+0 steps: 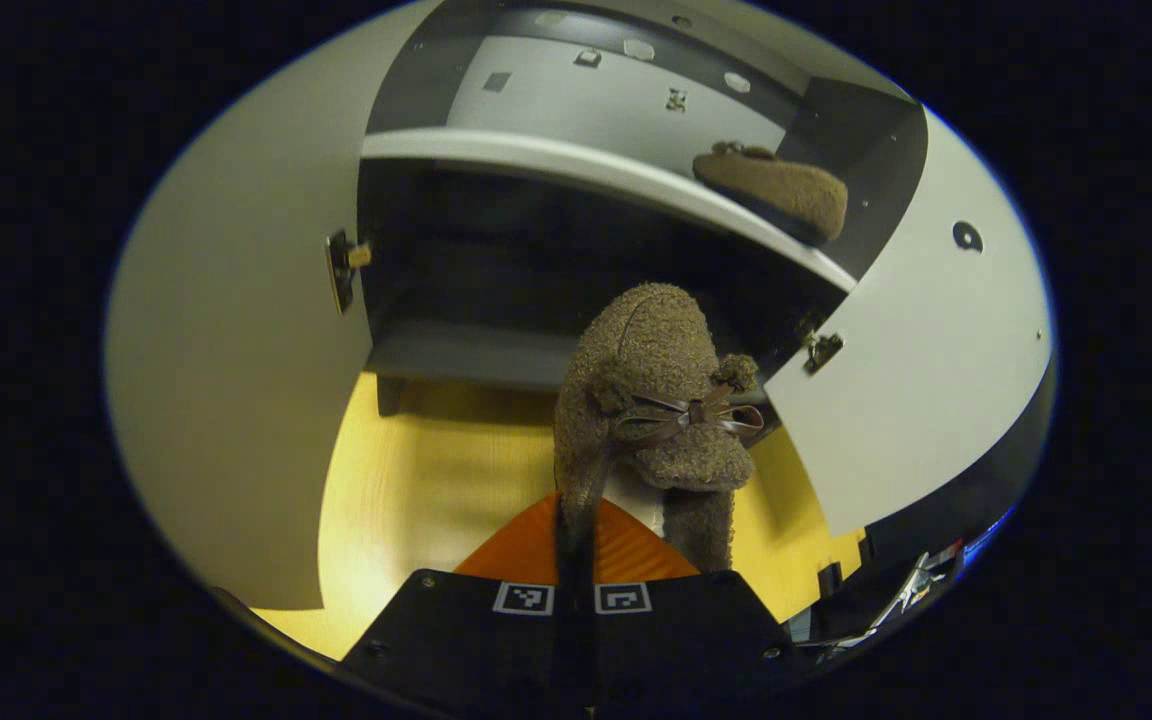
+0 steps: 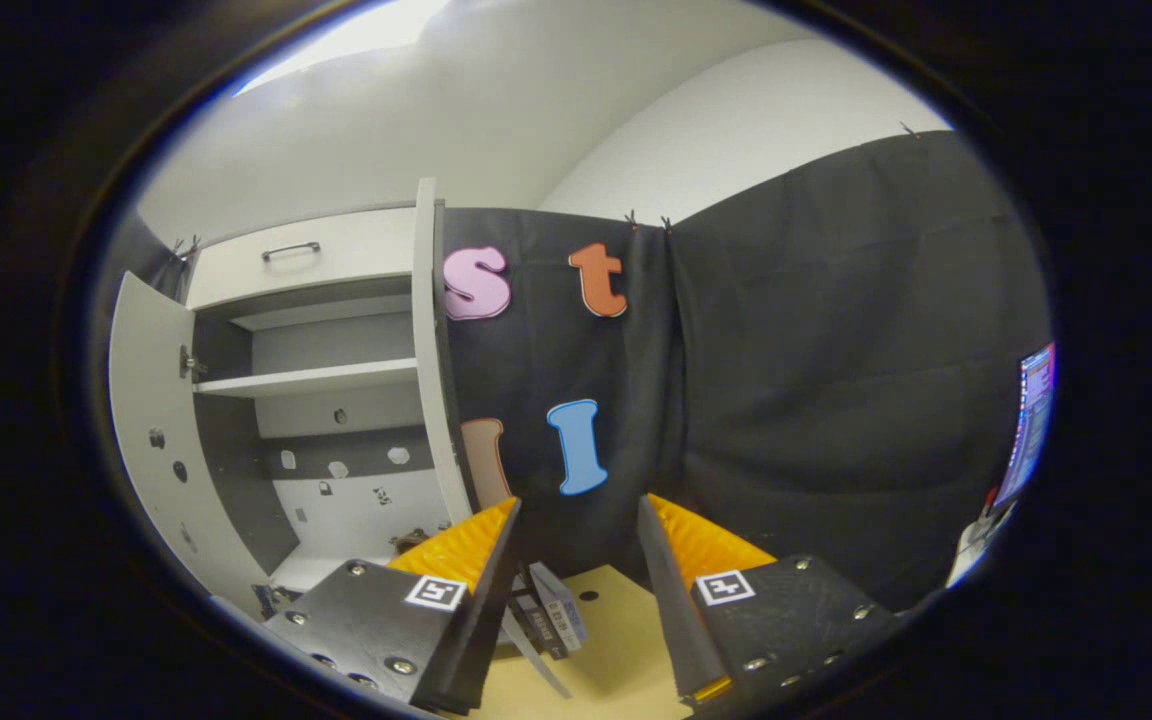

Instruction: Grab one shoe with the right hand and put it into the shoe cabinet, grab the other shoe with the left hand and put it into the shoe cabinet; then close the right door with the right hand and the left door with the left hand.

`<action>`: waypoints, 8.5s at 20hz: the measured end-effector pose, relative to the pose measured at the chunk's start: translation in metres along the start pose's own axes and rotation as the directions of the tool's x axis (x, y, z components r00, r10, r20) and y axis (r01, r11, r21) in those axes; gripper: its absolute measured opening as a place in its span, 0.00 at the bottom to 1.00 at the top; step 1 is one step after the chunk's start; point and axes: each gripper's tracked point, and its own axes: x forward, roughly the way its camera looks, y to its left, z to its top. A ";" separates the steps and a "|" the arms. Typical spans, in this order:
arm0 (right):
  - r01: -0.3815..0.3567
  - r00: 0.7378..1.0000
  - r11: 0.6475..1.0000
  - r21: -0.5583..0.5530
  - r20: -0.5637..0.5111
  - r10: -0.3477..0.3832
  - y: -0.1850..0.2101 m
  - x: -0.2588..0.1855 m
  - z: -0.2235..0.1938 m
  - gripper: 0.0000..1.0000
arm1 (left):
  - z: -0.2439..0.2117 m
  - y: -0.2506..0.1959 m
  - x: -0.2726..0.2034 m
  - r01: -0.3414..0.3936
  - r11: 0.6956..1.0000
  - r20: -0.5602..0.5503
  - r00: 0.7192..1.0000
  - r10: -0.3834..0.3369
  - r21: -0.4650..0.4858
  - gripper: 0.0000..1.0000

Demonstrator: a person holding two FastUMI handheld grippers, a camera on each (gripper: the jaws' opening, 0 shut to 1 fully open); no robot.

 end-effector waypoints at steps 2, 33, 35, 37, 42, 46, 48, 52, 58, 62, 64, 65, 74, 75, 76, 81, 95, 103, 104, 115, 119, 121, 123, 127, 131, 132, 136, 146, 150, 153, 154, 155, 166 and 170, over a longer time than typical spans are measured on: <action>-0.001 1.000 1.000 0.013 -0.006 0.001 -0.002 0.005 -0.006 0.65 | 0.031 -0.002 -0.011 0.005 1.000 0.055 0.998 -0.005 -0.002 0.01; 0.154 0.985 0.988 0.019 -0.087 -0.152 -0.070 0.052 -0.060 0.65 | 0.302 -0.014 0.094 -0.101 0.992 0.274 0.959 0.078 0.070 0.03; 0.137 0.987 0.991 0.008 -0.089 -0.136 -0.064 0.053 -0.062 0.65 | 0.303 -0.014 0.096 -0.118 0.990 0.271 0.958 0.092 0.083 0.01; 0.119 0.989 0.993 -0.004 -0.091 -0.119 -0.059 0.056 -0.063 0.65 | 0.304 -0.014 0.096 -0.126 0.986 0.269 0.958 0.094 0.104 0.02; 0.063 0.993 0.998 -0.015 -0.096 -0.064 -0.044 0.063 -0.065 0.65 | 0.302 -0.015 0.084 -0.125 0.986 0.271 0.958 0.090 0.112 0.37; -0.001 0.995 1.000 -0.009 -0.101 0.000 -0.023 0.071 -0.066 0.70 | 0.299 -0.025 0.055 -0.085 0.992 0.294 0.954 0.053 0.097 0.68; -0.042 0.994 0.999 -0.012 -0.103 0.040 -0.010 0.074 -0.068 0.75 | 0.301 -0.033 0.032 -0.070 0.992 0.336 0.941 0.032 0.104 0.70; -0.112 0.988 0.994 -0.016 -0.113 0.110 0.013 0.079 -0.072 0.92 | 0.304 -0.045 -0.023 -0.056 0.990 0.426 0.905 -0.004 0.128 0.71; -0.163 0.980 0.986 -0.036 -0.117 0.158 0.029 0.081 -0.073 0.98 | 0.298 -0.060 -0.108 -0.042 0.986 0.537 0.842 -0.053 0.162 0.95; -0.189 0.976 0.980 -0.069 -0.119 0.180 0.037 0.079 -0.072 0.97 | 0.286 -0.068 -0.154 -0.030 0.984 0.577 0.813 -0.077 0.174 0.95; -0.205 0.974 0.975 -0.088 -0.119 0.194 0.043 0.077 -0.072 0.97 | 0.271 -0.075 -0.172 -0.003 0.983 0.569 0.816 -0.103 0.183 0.94; -0.215 0.971 0.972 -0.090 -0.123 0.204 0.046 0.076 -0.072 0.97 | 0.263 -0.076 -0.181 0.007 0.983 0.566 0.817 -0.112 0.184 0.95; -0.384 0.914 0.922 -0.053 -0.165 0.371 0.104 0.063 -0.083 0.97 | 0.229 -0.084 -0.239 0.036 0.979 0.583 0.798 -0.149 0.201 0.94; -0.403 0.905 0.914 -0.050 -0.170 0.389 0.111 0.062 -0.084 0.97 | 0.225 -0.084 -0.244 0.038 0.979 0.584 0.798 -0.149 0.198 0.94; -0.422 0.896 0.906 -0.046 -0.173 0.409 0.117 0.062 -0.086 0.97 | 0.221 -0.083 -0.246 0.039 0.980 0.583 0.799 -0.147 0.195 0.94; -0.510 0.843 0.860 0.010 -0.196 0.501 0.153 0.062 -0.095 0.97 | 0.211 -0.075 -0.264 0.016 0.984 0.597 0.793 -0.119 0.175 0.94; -0.645 0.737 0.764 0.027 -0.241 0.631 0.237 0.087 -0.127 0.98 | 0.201 -0.046 -0.296 -0.072 0.994 0.647 0.763 0.000 0.085 0.94; -0.691 0.701 0.723 0.022 -0.224 0.677 0.283 0.097 -0.135 1.00 | 0.183 -0.018 -0.338 -0.144 0.988 0.679 0.731 0.064 0.062 0.89; -0.692 0.697 0.721 0.034 -0.227 0.680 0.287 0.098 -0.137 1.00 | 0.181 -0.013 -0.342 -0.149 0.987 0.684 0.726 0.073 0.053 0.89; -0.642 0.738 0.766 0.049 -0.235 0.633 0.307 0.110 -0.144 0.98 | 0.188 0.079 -0.351 -0.271 0.961 0.688 0.687 0.234 -0.056 0.89; -0.622 0.755 0.782 0.039 -0.233 0.612 0.310 0.111 -0.146 0.99 | 0.195 0.092 -0.339 -0.257 0.966 0.684 0.697 0.214 -0.041 0.89; -0.609 0.764 0.792 0.040 -0.237 0.600 0.310 0.112 -0.147 1.00 | 0.196 0.094 -0.333 -0.238 0.971 0.677 0.712 0.186 -0.017 0.89; -0.600 0.770 0.799 0.045 -0.239 0.591 0.311 0.112 -0.147 0.97 | 0.198 0.090 -0.329 -0.213 0.977 0.672 0.726 0.145 0.018 0.89; -0.598 0.774 0.801 0.032 -0.236 0.588 0.311 0.109 -0.149 1.00 | 0.201 0.091 -0.320 -0.153 0.987 0.664 0.743 0.086 0.043 0.93; -0.601 0.776 0.799 0.032 -0.215 0.592 0.310 0.102 -0.146 1.00 | 0.205 0.083 -0.315 -0.105 0.993 0.660 0.750 0.043 0.054 0.86; -0.604 0.773 0.796 0.038 -0.219 0.596 0.310 0.099 -0.147 1.00 | 0.206 0.081 -0.313 -0.107 0.992 0.659 0.752 0.038 0.066 0.86; -0.603 0.772 0.797 0.036 -0.223 0.595 0.304 0.090 -0.147 1.00 | 0.204 0.067 -0.311 -0.104 0.987 0.648 0.762 0.002 0.120 0.91; -0.561 0.805 0.828 0.009 -0.224 0.549 0.265 0.071 -0.139 1.00 | 0.204 0.016 -0.284 0.021 0.980 0.621 0.770 -0.143 0.200 0.92; -0.533 0.821 0.846 0.020 -0.228 0.523 0.242 0.066 -0.135 0.98 | 0.206 0.000 -0.272 0.069 0.975 0.611 0.770 -0.187 0.211 0.92; -0.514 0.832 0.858 0.026 -0.229 0.505 0.230 0.065 -0.134 1.00 | 0.208 -0.014 -0.261 0.106 0.971 0.604 0.766 -0.218 0.216 0.92; -0.508 0.835 0.861 0.025 -0.229 0.500 0.226 0.065 -0.133 0.98 | 0.210 -0.019 -0.257 0.113 0.969 0.603 0.765 -0.226 0.220 0.92; -0.505 0.837 0.863 0.024 -0.229 0.496 0.223 0.065 -0.132 0.97 | 0.212 -0.023 -0.252 0.116 0.968 0.601 0.766 -0.229 0.221 0.92; -0.430 0.885 0.903 -0.002 -0.198 0.421 0.174 0.074 -0.118 1.00 | 0.242 -0.071 -0.200 0.086 0.950 0.577 0.777 -0.253 0.300 0.96; -0.397 0.901 0.918 0.003 -0.192 0.390 0.155 0.081 -0.116 1.00 | 0.251 -0.082 -0.181 0.107 0.950 0.567 0.780 -0.264 0.295 0.96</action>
